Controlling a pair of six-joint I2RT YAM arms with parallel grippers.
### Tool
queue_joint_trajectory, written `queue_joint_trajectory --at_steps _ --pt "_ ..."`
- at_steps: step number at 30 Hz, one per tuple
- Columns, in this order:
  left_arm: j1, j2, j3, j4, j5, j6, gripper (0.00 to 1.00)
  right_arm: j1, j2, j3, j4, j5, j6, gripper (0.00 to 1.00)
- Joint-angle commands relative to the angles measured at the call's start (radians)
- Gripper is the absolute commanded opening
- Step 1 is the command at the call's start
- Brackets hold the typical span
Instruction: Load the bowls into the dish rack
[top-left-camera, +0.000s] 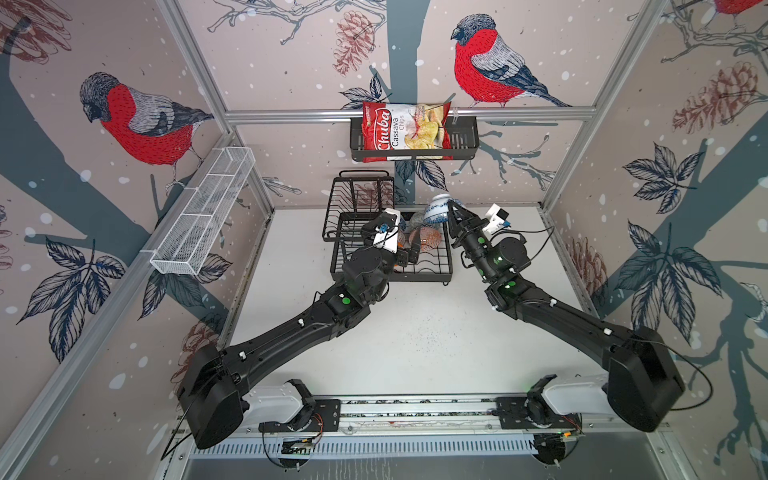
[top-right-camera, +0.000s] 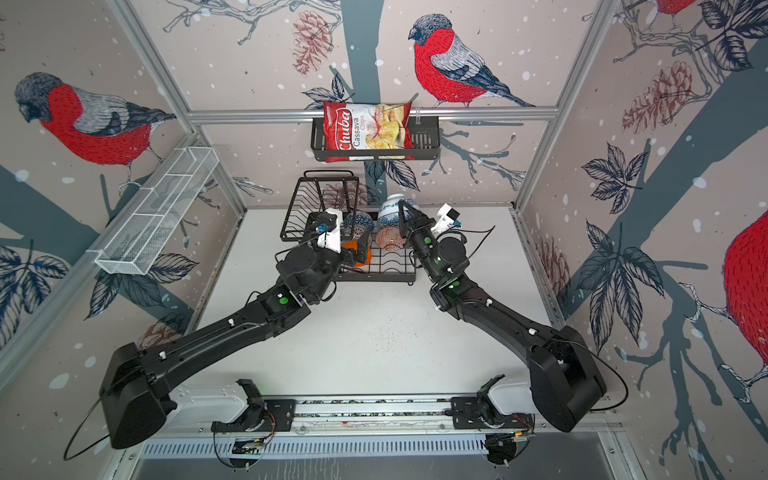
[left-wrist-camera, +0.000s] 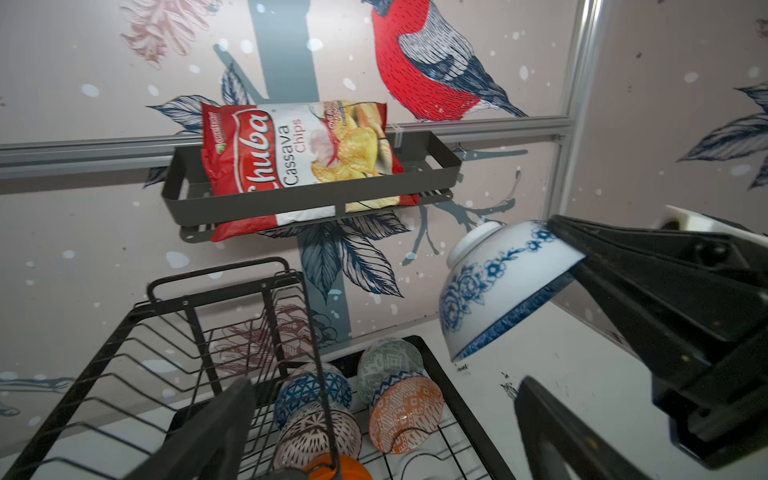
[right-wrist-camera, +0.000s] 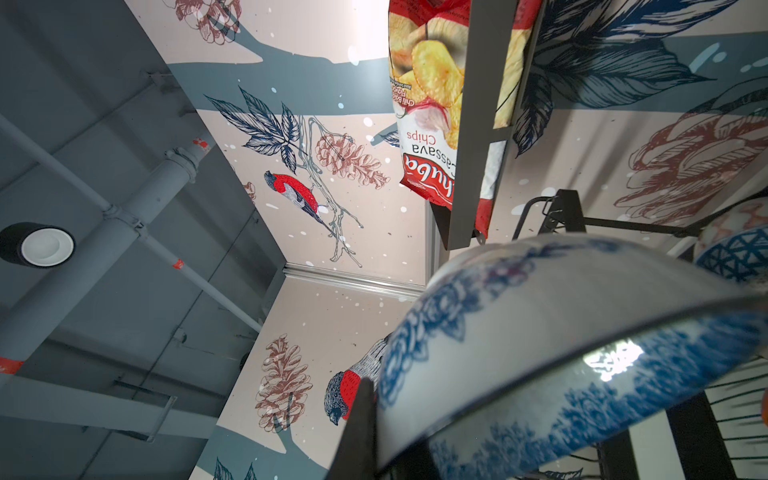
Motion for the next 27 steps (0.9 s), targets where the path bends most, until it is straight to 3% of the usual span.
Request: queue_joint_trajectory --at_steps 1,11,17,27 --pt "0.004 0.017 0.031 -0.168 0.112 -0.034 0.98 -0.012 -0.010 -0.042 0.083 0.015 -0.009 0.00" --pt "0.022 0.044 0.035 -0.226 0.168 -0.072 0.98 -0.062 0.086 -0.158 0.171 -0.005 0.030 0.00" --pt "0.094 0.048 0.038 -0.236 0.245 -0.170 0.98 -0.070 0.215 -0.156 0.269 -0.035 0.062 0.00" --pt "0.104 0.056 0.043 -0.243 0.256 -0.188 0.98 -0.052 0.368 -0.095 0.326 -0.045 0.059 0.00"
